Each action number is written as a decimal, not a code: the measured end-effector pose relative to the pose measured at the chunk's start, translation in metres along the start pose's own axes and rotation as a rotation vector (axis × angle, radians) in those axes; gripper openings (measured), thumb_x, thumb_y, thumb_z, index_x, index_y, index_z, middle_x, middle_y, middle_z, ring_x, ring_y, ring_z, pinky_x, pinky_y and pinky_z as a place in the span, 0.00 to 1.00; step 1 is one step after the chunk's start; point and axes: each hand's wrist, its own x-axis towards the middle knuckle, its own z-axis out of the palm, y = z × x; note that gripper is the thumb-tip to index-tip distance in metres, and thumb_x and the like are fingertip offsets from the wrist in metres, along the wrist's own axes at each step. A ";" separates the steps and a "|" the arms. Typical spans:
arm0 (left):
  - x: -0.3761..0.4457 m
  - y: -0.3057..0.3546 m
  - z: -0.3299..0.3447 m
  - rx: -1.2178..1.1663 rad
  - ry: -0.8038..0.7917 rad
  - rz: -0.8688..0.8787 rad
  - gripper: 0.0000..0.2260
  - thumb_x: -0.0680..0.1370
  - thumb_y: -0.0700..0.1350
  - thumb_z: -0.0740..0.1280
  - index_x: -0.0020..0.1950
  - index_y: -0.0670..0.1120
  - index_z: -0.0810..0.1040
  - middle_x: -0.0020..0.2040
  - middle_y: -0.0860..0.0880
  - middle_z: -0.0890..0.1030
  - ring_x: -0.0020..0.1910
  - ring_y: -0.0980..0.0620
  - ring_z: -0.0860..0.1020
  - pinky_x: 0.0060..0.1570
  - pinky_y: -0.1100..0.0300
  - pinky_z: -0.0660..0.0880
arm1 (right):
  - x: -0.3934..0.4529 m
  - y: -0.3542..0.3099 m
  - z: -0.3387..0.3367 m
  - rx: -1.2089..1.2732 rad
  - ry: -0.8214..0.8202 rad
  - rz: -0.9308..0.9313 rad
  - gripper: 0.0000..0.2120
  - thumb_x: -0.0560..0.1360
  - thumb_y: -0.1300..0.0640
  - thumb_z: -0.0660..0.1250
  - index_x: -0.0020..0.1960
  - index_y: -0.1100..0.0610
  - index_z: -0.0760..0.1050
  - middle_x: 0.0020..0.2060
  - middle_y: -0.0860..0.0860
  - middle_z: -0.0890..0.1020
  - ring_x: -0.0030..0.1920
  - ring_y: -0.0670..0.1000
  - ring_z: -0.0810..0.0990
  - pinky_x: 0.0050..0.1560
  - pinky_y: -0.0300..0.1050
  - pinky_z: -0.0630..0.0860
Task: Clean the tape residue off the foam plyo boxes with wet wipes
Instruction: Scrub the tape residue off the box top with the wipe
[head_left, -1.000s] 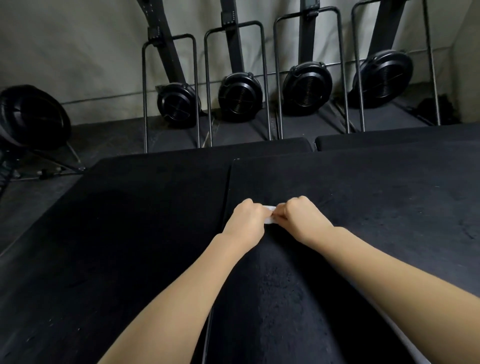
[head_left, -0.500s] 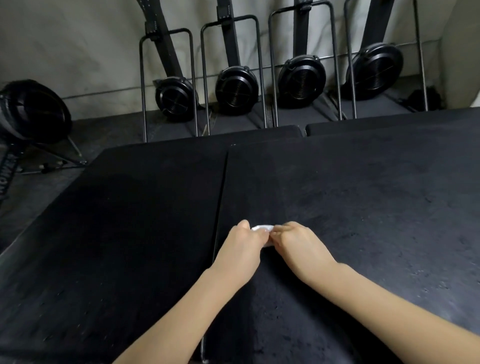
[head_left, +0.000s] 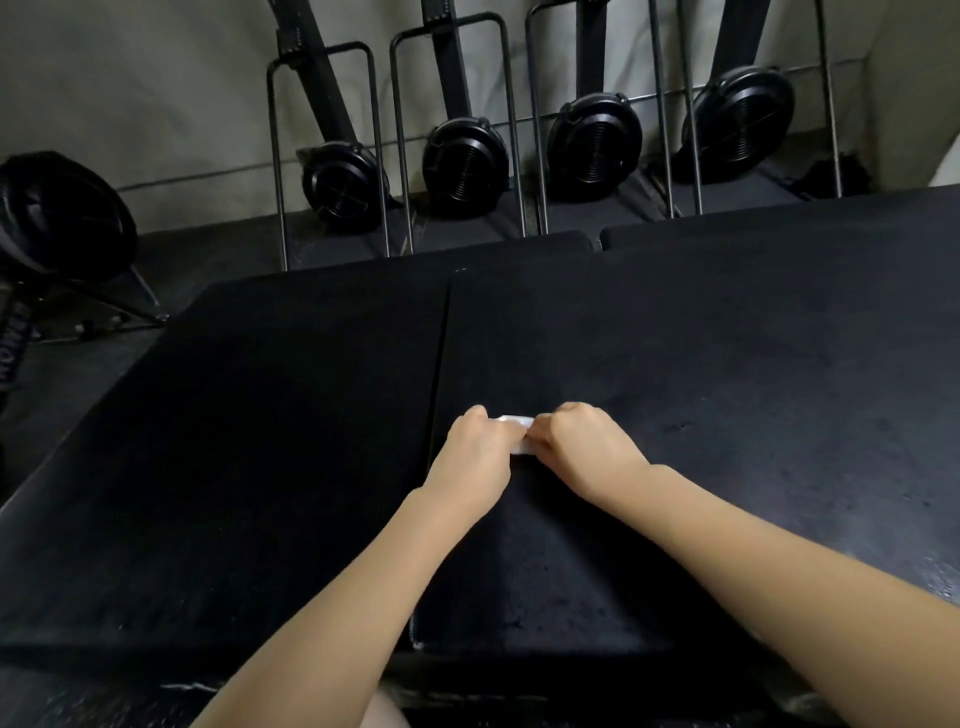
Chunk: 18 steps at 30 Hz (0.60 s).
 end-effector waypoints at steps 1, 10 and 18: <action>-0.015 0.003 0.000 0.007 0.001 0.018 0.29 0.79 0.33 0.57 0.72 0.62 0.71 0.44 0.50 0.64 0.38 0.53 0.65 0.34 0.66 0.66 | -0.016 -0.007 -0.003 0.017 0.009 -0.032 0.09 0.82 0.48 0.66 0.59 0.47 0.82 0.33 0.58 0.80 0.37 0.60 0.78 0.39 0.54 0.77; -0.107 0.022 0.017 0.001 0.050 0.030 0.19 0.78 0.35 0.60 0.63 0.56 0.73 0.43 0.52 0.64 0.36 0.57 0.60 0.29 0.64 0.58 | -0.101 -0.023 0.027 -0.119 0.128 -0.073 0.09 0.74 0.59 0.69 0.36 0.51 0.77 0.31 0.44 0.77 0.33 0.49 0.71 0.34 0.40 0.68; -0.045 0.007 0.007 -0.122 0.066 -0.008 0.19 0.81 0.39 0.59 0.65 0.58 0.78 0.48 0.45 0.70 0.46 0.44 0.74 0.40 0.54 0.76 | -0.038 -0.010 0.026 -0.094 0.125 0.009 0.10 0.81 0.52 0.64 0.48 0.54 0.83 0.41 0.49 0.82 0.44 0.54 0.78 0.44 0.44 0.73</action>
